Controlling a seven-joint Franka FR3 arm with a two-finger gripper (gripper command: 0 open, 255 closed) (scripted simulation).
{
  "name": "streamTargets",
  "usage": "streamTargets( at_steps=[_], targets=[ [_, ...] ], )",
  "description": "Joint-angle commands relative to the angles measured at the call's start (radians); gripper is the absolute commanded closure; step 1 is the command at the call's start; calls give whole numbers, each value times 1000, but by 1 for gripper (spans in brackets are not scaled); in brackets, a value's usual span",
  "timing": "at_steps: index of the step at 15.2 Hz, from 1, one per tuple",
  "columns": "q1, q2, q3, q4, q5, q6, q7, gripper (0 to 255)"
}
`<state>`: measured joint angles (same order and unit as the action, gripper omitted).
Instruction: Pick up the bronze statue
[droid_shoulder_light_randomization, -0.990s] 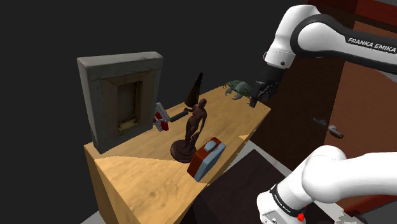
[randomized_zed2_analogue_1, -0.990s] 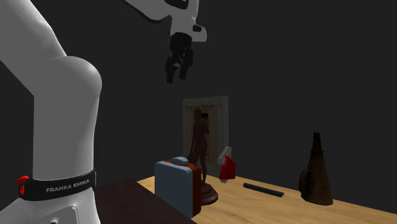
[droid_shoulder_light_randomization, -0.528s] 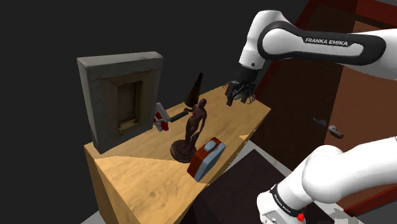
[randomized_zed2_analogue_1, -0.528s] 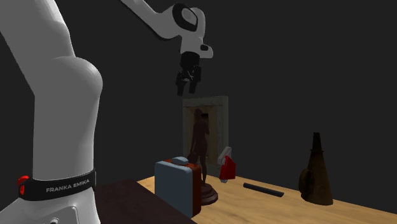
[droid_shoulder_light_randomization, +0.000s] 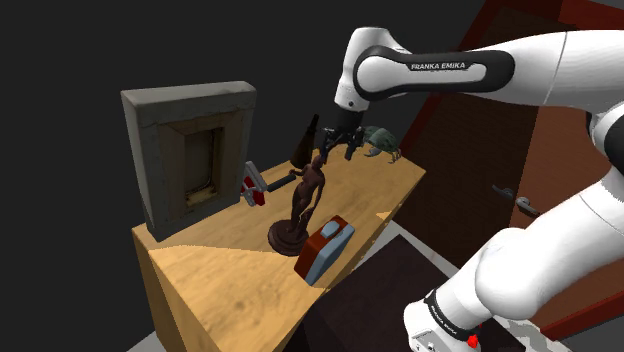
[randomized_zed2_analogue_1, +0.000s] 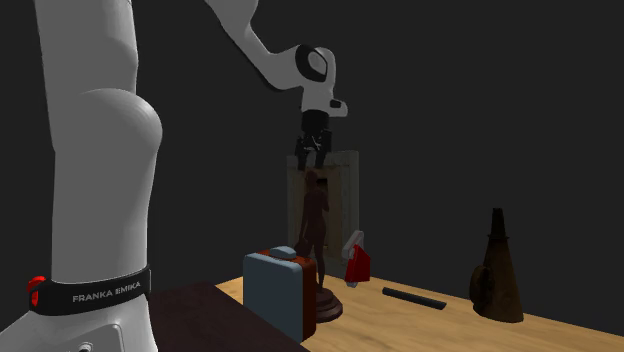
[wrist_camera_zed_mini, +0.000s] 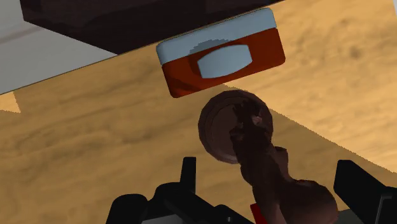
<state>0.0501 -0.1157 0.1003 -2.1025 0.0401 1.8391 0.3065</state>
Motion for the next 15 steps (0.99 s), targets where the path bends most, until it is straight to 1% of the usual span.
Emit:
streamTargets(
  at_steps=[1,4,5,12,14,15],
  targets=[
    [4,81,9,61,-9,20,27,0],
    [13,199,17,160,-25,38,65,0],
    [13,200,17,160,-25,38,66,0],
    [14,235,17,100,-29,134,67,0],
    [14,235,17,100,-29,134,67,0],
    [14,236,17,101,-29,134,67,255]
  ],
)
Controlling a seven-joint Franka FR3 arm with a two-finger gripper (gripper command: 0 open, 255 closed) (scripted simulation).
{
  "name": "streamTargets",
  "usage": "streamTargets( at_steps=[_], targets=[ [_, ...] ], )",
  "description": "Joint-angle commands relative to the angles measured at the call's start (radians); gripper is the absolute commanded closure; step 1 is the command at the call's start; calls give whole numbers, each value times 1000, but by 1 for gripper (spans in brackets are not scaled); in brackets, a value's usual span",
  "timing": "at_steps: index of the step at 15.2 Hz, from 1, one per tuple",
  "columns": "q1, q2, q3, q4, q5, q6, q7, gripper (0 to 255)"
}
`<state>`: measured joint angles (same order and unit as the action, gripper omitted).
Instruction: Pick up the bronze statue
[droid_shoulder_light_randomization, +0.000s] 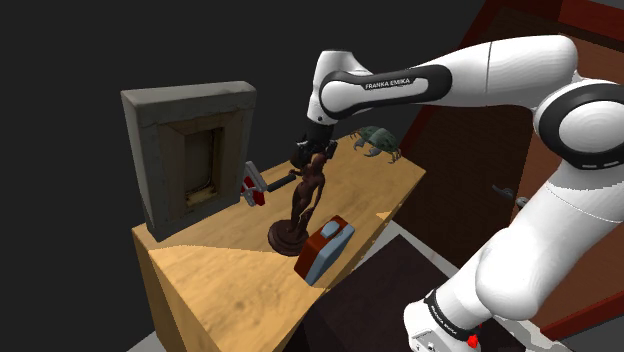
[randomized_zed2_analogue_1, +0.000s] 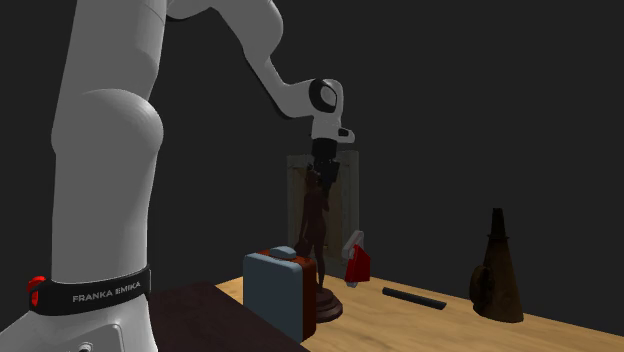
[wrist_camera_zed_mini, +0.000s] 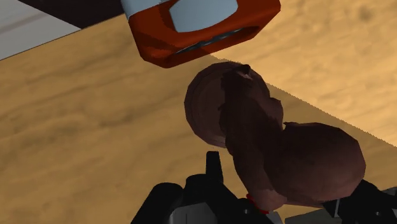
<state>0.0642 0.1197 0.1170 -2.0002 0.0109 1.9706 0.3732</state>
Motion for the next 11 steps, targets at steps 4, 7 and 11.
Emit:
streamTargets(
  at_steps=[4,7,11],
  targets=[
    [0,1,0,-1,0,2,1,255],
    [0,1,0,-1,0,3,1,255],
    [0,-11,0,12,1,-22,0,255]
  ],
)
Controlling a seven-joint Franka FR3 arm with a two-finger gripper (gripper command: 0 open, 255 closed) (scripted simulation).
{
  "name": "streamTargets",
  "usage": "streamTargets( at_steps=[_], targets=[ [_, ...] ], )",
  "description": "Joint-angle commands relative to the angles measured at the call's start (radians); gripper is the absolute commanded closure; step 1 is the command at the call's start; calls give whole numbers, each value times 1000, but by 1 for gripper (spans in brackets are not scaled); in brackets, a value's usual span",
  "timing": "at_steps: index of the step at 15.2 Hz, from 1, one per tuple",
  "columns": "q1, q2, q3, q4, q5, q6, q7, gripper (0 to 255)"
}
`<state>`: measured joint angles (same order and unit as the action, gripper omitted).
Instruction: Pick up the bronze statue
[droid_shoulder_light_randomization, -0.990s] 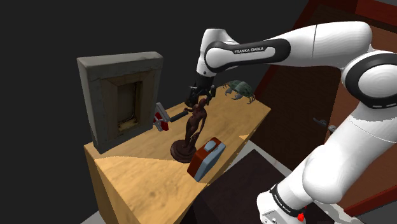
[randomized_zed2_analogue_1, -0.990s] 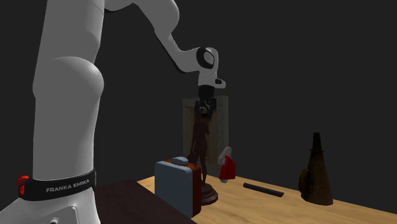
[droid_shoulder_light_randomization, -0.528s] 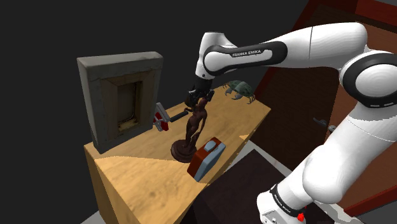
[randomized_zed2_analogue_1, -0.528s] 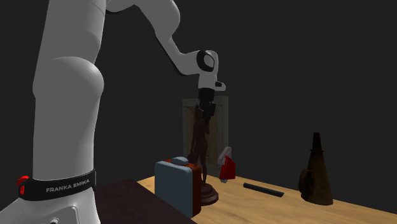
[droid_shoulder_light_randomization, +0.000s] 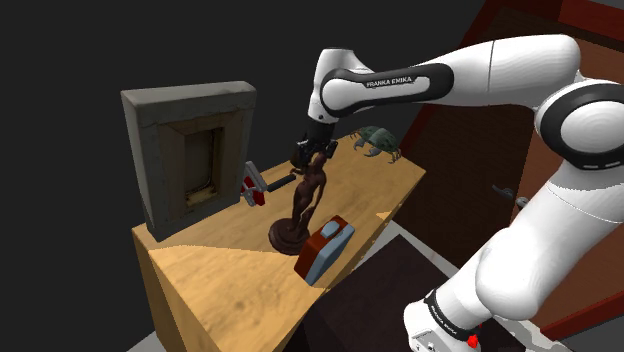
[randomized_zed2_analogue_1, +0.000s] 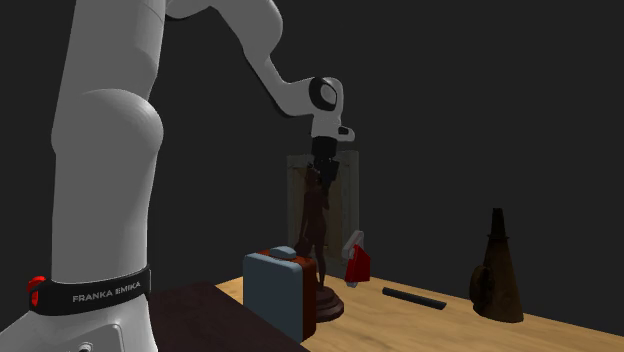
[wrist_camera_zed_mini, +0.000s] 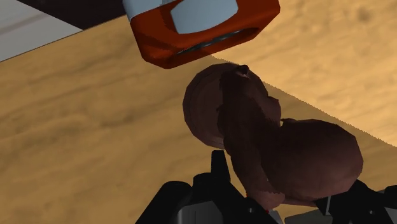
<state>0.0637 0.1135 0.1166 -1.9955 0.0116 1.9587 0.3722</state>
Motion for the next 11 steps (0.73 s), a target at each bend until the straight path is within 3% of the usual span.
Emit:
streamTargets(
  at_steps=[1,11],
  targets=[
    [0,-9,0,15,1,-23,0,255],
    [-1,-48,0,104,5,-151,0,255]
  ],
)
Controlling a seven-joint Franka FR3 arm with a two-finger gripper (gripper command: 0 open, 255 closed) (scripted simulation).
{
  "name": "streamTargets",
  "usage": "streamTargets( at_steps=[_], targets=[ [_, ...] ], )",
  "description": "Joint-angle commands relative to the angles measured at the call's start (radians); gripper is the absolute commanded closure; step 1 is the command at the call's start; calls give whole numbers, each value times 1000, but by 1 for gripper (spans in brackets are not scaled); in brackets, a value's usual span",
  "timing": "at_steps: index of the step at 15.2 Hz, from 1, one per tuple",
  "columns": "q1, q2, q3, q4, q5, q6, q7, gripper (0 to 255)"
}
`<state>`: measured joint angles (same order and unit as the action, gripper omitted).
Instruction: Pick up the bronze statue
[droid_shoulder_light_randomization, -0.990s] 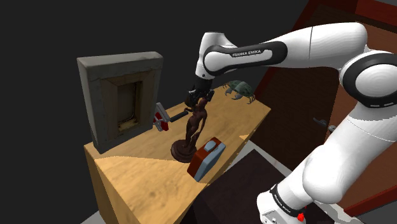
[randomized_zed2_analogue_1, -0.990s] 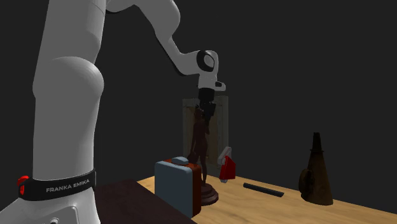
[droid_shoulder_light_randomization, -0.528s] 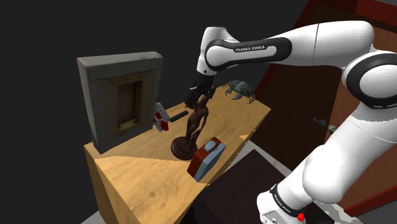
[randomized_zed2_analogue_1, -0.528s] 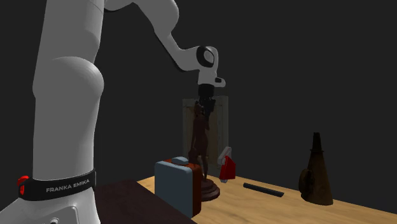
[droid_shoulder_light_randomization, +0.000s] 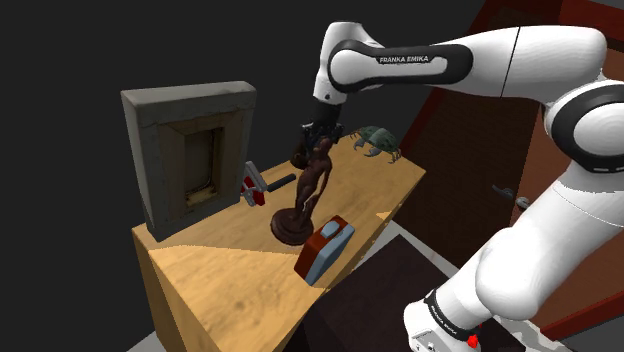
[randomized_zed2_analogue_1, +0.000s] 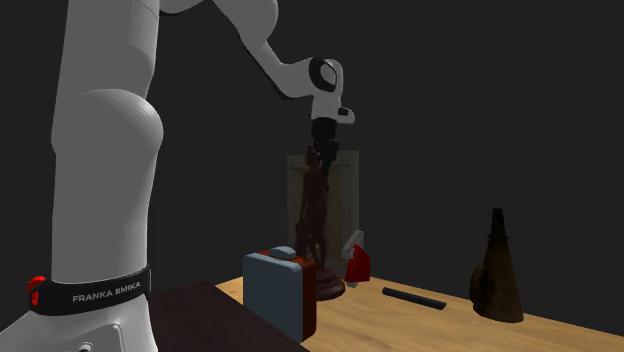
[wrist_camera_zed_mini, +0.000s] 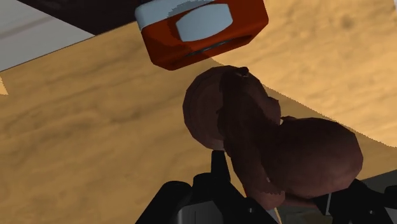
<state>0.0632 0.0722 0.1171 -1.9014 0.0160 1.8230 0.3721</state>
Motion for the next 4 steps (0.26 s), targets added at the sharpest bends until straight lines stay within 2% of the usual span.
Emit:
streamTargets(
  at_steps=[1,4],
  targets=[
    [0,-9,0,21,1,-28,0,255],
    [0,-12,0,33,1,-43,0,255]
  ],
)
